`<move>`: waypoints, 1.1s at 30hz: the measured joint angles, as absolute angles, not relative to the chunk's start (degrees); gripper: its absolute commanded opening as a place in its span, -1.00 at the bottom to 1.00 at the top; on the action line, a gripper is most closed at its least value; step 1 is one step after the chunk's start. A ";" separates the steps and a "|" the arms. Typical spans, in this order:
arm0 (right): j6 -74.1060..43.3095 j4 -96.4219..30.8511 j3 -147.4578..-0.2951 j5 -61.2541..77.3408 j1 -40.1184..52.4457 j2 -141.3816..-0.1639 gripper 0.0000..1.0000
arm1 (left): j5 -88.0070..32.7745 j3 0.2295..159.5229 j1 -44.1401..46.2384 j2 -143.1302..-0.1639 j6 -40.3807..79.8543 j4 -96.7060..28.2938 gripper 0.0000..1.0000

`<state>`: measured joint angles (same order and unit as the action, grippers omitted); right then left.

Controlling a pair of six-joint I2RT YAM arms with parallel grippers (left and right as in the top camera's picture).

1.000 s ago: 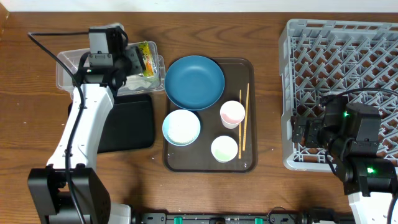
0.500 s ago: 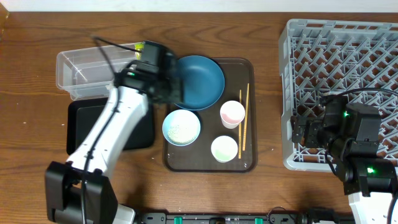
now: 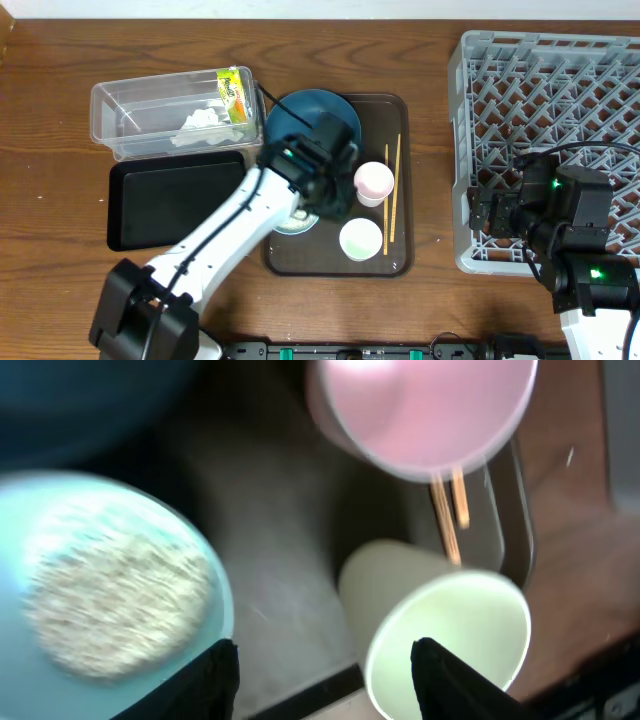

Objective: Sort waste into correct bins and load items into the dishwasher rack
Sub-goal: 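Grasp the white cup on the brown tray with the left gripper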

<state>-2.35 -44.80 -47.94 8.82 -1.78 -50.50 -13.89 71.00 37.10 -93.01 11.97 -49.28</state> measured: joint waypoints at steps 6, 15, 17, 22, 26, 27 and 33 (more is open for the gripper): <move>-2.37 -44.80 -47.94 8.88 -1.78 -50.50 0.99 | -14.26 65.56 41.10 -93.14 12.40 -44.99 -0.04; -2.35 -44.82 -47.94 9.02 -1.78 -50.50 0.99 | -14.63 62.28 41.80 -93.73 16.19 -43.05 -0.88; -2.37 -44.80 -47.94 9.02 -1.78 -50.50 0.98 | -14.76 62.28 41.80 -93.73 16.38 -43.07 -0.88; -2.72 -45.78 -47.94 6.24 -1.78 -50.50 0.99 | -18.39 62.28 40.56 -92.95 16.56 -43.22 -0.88; -5.67 -47.59 -47.94 0.03 -1.78 -50.52 0.98 | -26.26 62.28 34.35 -87.66 16.95 -43.20 -0.88; -6.66 -47.57 -47.94 -1.06 -1.78 -50.54 0.98 | -27.90 62.28 32.29 -86.11 17.32 -43.13 -0.88; -6.39 -41.45 -47.94 9.21 -1.78 -53.08 0.98 | -43.33 62.54 17.17 -80.49 21.28 -34.30 -0.88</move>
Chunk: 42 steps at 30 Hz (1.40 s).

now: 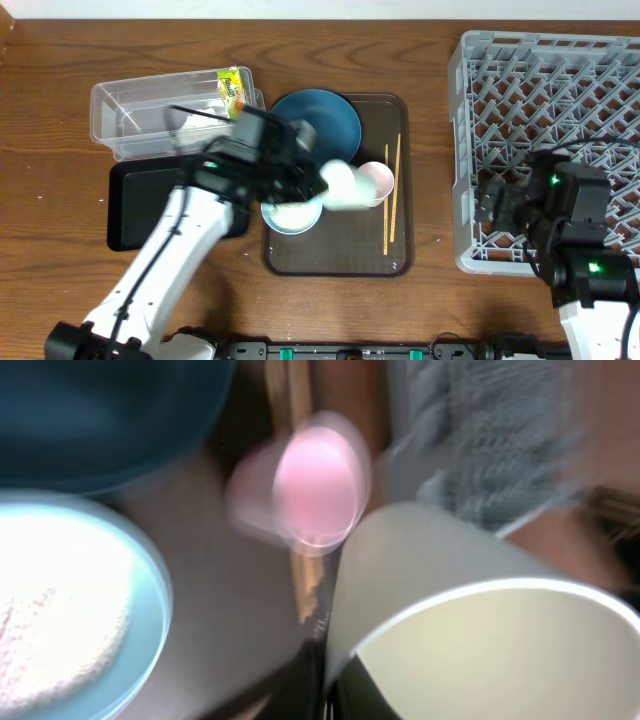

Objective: Sort waste into correct bins and load items into the dishwasher rack
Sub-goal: 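Grasp the white cup on the brown tray with the left gripper, then pass the white cup from the left gripper to the right gripper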

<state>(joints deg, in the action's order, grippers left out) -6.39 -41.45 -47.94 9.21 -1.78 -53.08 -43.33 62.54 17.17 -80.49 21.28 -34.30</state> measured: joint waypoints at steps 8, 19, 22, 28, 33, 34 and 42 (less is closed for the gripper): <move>4.47 -30.68 -48.07 52.40 -1.78 -62.72 0.98 | -67.57 62.74 11.62 -85.10 31.27 -8.51 -0.87; 8.21 -20.27 -48.05 73.56 -1.78 -68.53 0.99 | -74.83 62.72 18.26 -89.60 35.90 -7.57 -0.88; 8.25 -18.87 -48.05 74.76 -1.78 -68.53 0.98 | -75.22 62.72 19.84 -89.60 36.29 -6.83 -0.88; 8.40 -18.28 -48.05 75.77 -1.78 -68.53 0.83 | -75.53 62.72 21.08 -89.60 37.85 -5.26 -0.88; 8.51 -18.26 -48.05 76.75 -1.78 -68.53 0.69 | -75.44 62.72 21.89 -89.58 39.00 -4.99 -0.88; 8.54 -18.24 -48.05 76.84 -1.78 -68.53 0.63 | -75.40 62.72 22.00 -89.60 39.07 -4.86 -0.88; 8.95 -18.06 -48.05 77.71 -1.78 -68.53 0.34 | -74.50 62.72 22.90 -89.58 40.12 -4.43 -0.88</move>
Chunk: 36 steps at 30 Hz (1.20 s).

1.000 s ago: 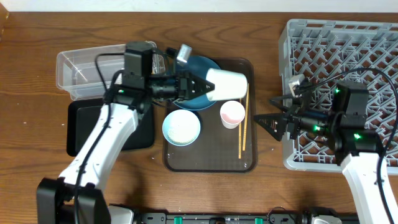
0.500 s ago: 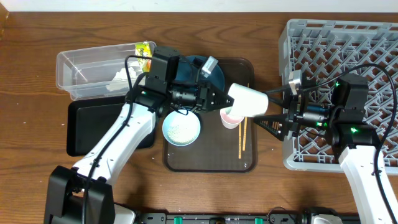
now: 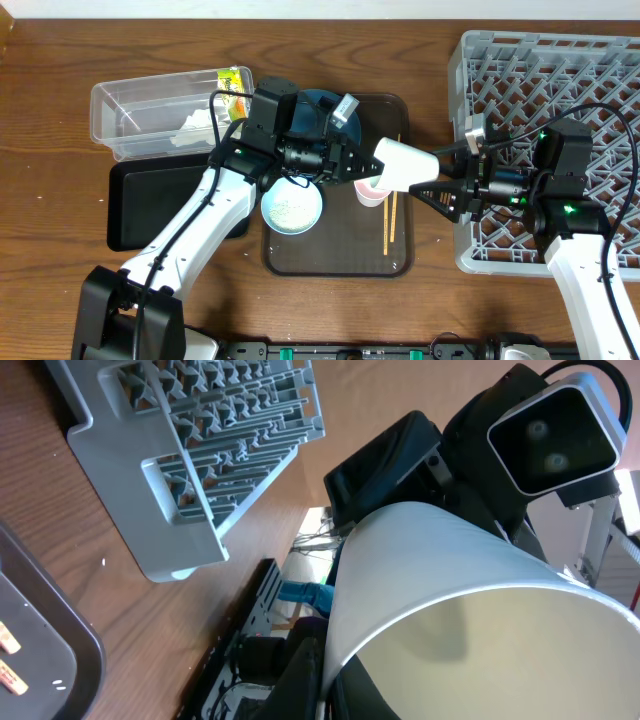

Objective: Sort waste into correct bins and load items into the dishwasher rack
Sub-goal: 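Pass the white cup from the left gripper to the right gripper, then lower the white cup into the grey rack with the right gripper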

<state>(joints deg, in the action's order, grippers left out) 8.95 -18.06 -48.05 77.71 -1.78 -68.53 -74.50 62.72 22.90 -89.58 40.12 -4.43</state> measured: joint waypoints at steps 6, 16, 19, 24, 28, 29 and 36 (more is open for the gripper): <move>9.34 -18.09 -48.05 78.61 -1.78 -68.53 0.09 | -73.93 62.72 22.63 -89.58 41.34 -3.66 -0.87; 9.26 -18.17 -48.05 77.21 -1.78 -68.53 -0.07 | -72.60 62.72 22.96 -89.58 41.52 -3.64 -0.17; 8.47 -18.76 -48.05 74.63 -1.78 -68.53 -0.15 | -70.24 62.72 23.05 -89.58 39.44 -6.20 0.08; 6.46 -24.40 -48.07 63.51 -1.78 -68.53 -0.43 | -58.98 62.81 22.87 -89.60 33.43 -19.31 0.21; 5.67 -29.02 -48.12 50.39 -1.78 -68.51 -0.71 | -48.07 62.87 22.83 -89.49 27.33 -29.98 0.23; 5.19 -30.24 -48.29 47.29 -1.78 -68.49 -0.76 | -44.95 62.87 22.68 -89.30 26.13 -32.49 0.24; 2.04 -41.76 -56.69 28.08 -3.77 -66.02 -0.98 | -25.26 62.78 20.32 -80.66 20.91 -41.76 0.34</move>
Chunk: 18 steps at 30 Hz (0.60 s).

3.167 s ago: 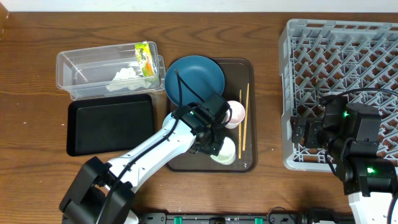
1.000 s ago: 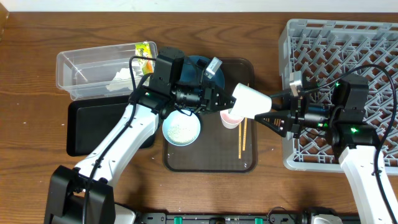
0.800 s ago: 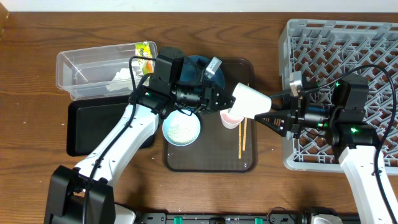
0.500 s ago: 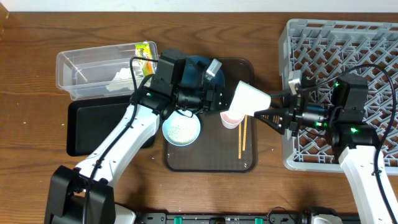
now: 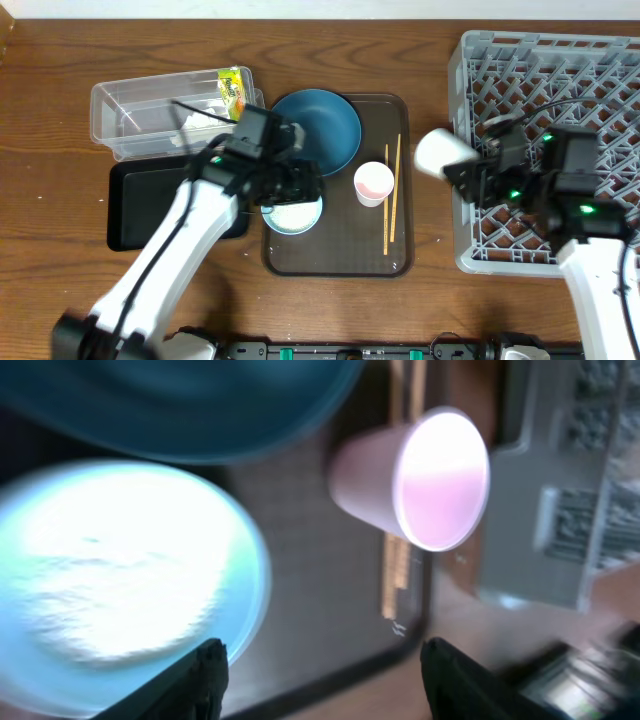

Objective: Sort waste into correct bins and load items into the dishwasher rack
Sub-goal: 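Lower the white cup into the grey rack with the right gripper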

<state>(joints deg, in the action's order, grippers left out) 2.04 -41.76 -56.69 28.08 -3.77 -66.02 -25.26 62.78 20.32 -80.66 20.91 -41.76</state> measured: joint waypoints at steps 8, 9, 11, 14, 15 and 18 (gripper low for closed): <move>-2.00 -52.88 -70.98 5.87 -13.23 -65.67 -0.98 | -13.06 62.81 19.53 -70.28 19.62 -42.68 0.35; -2.26 -53.63 -71.77 4.47 -14.61 -66.08 -0.98 | -12.64 62.81 19.53 -70.04 19.53 -42.68 0.35; -2.87 -55.24 -73.49 1.72 -17.93 -67.51 -0.96 | -11.73 62.81 19.53 -69.97 19.42 -42.78 0.34; -3.84 -56.34 -75.48 -1.45 -23.35 -70.32 -0.98 | -10.96 62.81 19.53 -70.11 19.42 -43.29 0.35; -4.16 -56.34 -76.01 -2.31 -25.50 -71.46 -0.98 | -10.72 62.81 19.53 -70.11 19.42 -43.31 0.34; -5.15 -56.23 -76.88 -3.68 -30.50 -74.30 -0.98 | -10.35 62.81 19.53 -70.13 19.42 -43.29 0.35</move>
<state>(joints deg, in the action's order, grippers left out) -5.15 -56.23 -76.88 -3.68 -30.50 -74.30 -10.35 62.81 19.53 -70.13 19.42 -43.29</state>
